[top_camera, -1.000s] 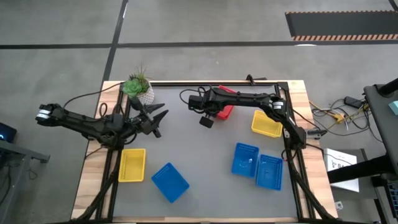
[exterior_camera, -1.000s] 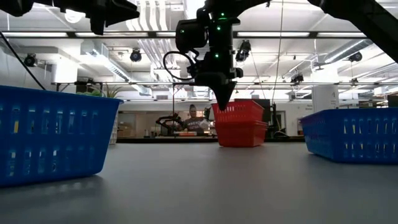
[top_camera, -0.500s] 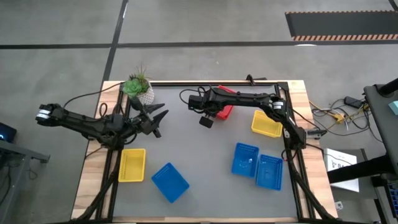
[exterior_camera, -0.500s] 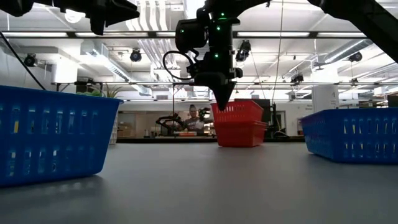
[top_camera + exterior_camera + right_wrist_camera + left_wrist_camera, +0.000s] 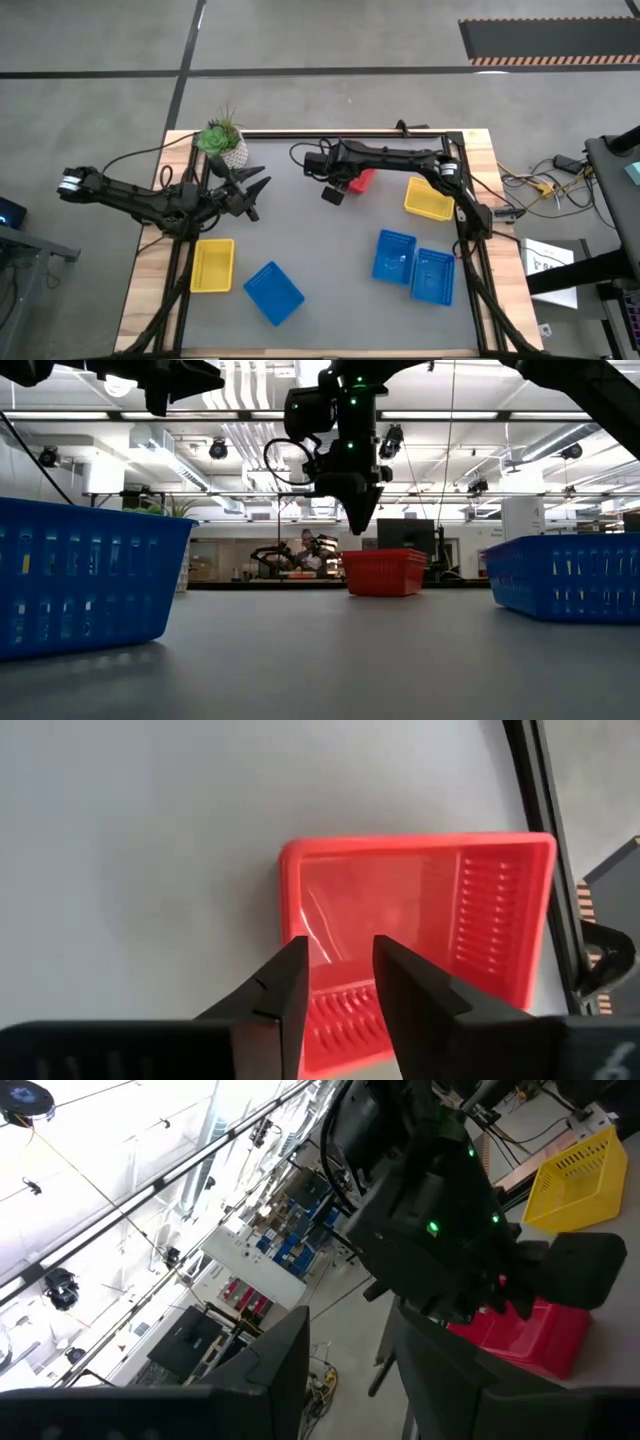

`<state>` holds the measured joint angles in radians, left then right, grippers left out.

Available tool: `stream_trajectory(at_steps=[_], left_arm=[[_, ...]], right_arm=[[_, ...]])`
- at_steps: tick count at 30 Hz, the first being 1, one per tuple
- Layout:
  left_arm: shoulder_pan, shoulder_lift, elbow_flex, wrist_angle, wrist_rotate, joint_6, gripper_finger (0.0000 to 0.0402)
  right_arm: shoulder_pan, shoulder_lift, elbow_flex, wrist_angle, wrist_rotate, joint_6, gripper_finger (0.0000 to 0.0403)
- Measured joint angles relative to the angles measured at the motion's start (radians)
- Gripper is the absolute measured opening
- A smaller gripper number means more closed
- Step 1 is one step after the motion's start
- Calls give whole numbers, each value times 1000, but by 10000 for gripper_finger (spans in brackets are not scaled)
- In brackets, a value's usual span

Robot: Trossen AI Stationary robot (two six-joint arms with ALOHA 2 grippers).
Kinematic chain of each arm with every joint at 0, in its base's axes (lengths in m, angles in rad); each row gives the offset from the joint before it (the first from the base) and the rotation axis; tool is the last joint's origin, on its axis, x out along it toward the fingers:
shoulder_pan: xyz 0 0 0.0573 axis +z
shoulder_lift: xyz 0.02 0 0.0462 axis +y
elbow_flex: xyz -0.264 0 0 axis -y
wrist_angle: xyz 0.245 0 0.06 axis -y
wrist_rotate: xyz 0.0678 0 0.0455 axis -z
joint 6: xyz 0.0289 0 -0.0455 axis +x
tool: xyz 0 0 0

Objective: Stack baskets by color
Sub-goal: Stack the middle blue bin on the right blue bin

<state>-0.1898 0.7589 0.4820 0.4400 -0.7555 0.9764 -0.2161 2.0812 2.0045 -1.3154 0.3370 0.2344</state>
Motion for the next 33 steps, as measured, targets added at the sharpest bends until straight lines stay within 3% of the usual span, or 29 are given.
stream_trajectory(at_steps=[12,25,33], left_arm=[[0,13,0,-1,0,3,130],[0,19,0,5,0,6,130],[0,20,0,8,0,5,130]], right_arm=[[61,-157,-53,-55,-92,4,82],[139,-409,-369,150,-114,140,112],[188,-517,-536,225,-314,161,116]])
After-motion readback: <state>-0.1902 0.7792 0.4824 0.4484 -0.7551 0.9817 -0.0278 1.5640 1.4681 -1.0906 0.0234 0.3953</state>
